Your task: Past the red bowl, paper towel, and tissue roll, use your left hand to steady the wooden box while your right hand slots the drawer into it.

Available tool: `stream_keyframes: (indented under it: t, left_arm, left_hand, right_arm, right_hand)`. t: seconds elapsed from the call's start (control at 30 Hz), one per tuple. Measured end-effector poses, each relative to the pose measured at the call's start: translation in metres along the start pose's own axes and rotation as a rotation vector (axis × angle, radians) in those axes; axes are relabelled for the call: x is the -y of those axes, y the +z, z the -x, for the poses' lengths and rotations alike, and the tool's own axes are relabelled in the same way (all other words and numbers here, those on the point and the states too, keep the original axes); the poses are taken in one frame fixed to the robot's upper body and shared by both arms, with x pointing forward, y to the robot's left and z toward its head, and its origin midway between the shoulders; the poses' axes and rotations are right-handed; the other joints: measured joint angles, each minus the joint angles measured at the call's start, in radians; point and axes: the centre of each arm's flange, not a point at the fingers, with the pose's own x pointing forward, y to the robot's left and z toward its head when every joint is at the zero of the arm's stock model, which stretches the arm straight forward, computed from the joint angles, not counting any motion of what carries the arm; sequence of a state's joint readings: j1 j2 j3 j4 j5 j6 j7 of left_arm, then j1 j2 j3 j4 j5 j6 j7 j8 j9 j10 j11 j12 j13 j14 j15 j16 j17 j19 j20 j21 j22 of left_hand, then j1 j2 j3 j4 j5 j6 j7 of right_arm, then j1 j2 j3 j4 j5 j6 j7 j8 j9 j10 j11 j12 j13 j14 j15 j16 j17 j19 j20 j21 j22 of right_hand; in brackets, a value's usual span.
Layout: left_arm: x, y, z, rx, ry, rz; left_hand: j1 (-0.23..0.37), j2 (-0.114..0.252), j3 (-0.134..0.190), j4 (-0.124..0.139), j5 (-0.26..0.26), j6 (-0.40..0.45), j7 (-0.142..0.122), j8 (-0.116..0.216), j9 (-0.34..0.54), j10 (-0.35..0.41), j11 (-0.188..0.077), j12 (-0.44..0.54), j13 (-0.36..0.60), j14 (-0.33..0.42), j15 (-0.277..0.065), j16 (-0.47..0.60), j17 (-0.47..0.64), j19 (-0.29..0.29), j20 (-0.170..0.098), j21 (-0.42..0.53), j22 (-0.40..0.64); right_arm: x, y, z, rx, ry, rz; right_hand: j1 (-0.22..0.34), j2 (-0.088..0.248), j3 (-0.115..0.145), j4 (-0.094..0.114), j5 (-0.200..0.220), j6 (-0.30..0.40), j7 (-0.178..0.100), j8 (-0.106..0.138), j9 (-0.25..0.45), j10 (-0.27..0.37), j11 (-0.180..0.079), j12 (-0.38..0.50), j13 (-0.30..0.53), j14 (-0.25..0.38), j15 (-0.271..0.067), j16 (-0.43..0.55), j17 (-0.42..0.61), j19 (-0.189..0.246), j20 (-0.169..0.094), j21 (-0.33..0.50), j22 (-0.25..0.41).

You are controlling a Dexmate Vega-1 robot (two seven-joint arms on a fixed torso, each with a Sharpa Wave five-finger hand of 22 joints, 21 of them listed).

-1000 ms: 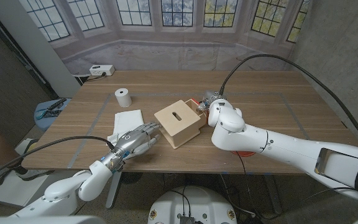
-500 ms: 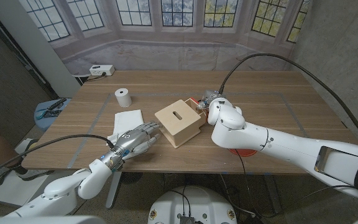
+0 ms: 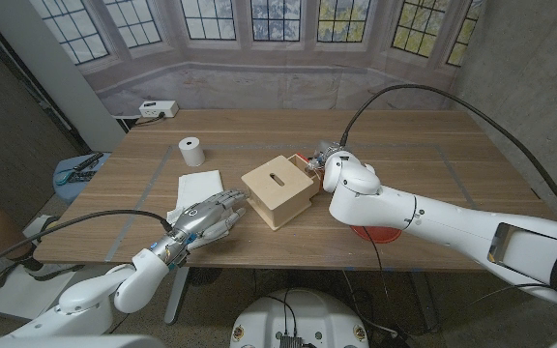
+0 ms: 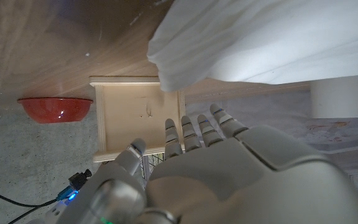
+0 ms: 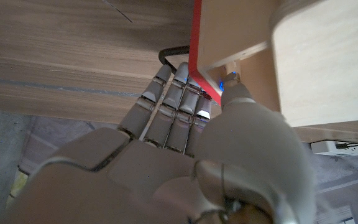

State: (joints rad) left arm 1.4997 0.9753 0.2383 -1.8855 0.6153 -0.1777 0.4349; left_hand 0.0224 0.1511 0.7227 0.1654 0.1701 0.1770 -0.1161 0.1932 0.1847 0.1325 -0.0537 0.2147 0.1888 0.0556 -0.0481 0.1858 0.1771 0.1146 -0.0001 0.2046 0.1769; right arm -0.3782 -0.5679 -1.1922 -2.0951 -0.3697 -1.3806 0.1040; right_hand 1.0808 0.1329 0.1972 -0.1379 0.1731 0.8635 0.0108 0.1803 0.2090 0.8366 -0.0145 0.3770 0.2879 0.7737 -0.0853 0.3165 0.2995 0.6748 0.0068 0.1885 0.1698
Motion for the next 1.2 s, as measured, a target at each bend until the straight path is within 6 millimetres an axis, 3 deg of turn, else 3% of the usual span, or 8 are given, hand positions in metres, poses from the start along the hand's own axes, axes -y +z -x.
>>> stream_keyframes:
  t: [0.93,1.07,1.2]
  left_arm:
    - [0.0,0.003,-0.004,0.001,0.003,0.003]
    - [0.001,0.003,-0.005,0.002,0.004,0.005]
    - [0.001,0.003,-0.006,0.002,0.005,0.006]
  left_hand:
    - [0.0,0.0,0.004,-0.004,0.0,0.007,0.0,0.0,0.0,0.0,0.0,0.0,0.0,0.003,0.004,0.0,0.0,0.005,0.005,0.0,0.0]
    - [0.0,0.0,0.004,-0.004,0.0,0.007,0.0,0.0,0.0,0.004,0.004,0.0,0.0,0.007,0.0,0.0,0.0,0.005,0.005,0.0,0.0]
    - [0.0,0.0,0.004,-0.004,0.0,0.007,0.0,0.0,0.0,0.005,0.006,0.0,0.0,0.009,-0.002,0.0,0.0,0.005,0.005,0.0,0.0]
  right_arm:
    - [0.021,0.0,0.01,0.032,0.018,-0.03]
    - [0.026,0.002,0.012,0.05,0.035,-0.05]
    - [0.028,0.002,0.014,0.061,0.047,-0.064]
  right_hand:
    - [-0.033,-0.022,-0.018,0.007,0.0,-0.082,0.036,0.0,-0.005,-0.077,0.037,-0.057,-0.014,-0.073,0.026,-0.026,-0.003,-0.035,0.035,0.0,0.0]
    - [-0.074,-0.011,-0.034,0.024,0.0,-0.1,0.043,0.0,-0.005,-0.086,0.047,-0.068,-0.023,-0.088,0.042,-0.036,-0.007,-0.043,0.043,0.0,0.0]
    - [-0.147,0.022,-0.037,0.074,0.0,-0.109,0.044,0.005,-0.009,-0.094,0.049,-0.091,-0.035,-0.101,0.054,-0.052,-0.016,-0.049,0.038,0.0,0.0]
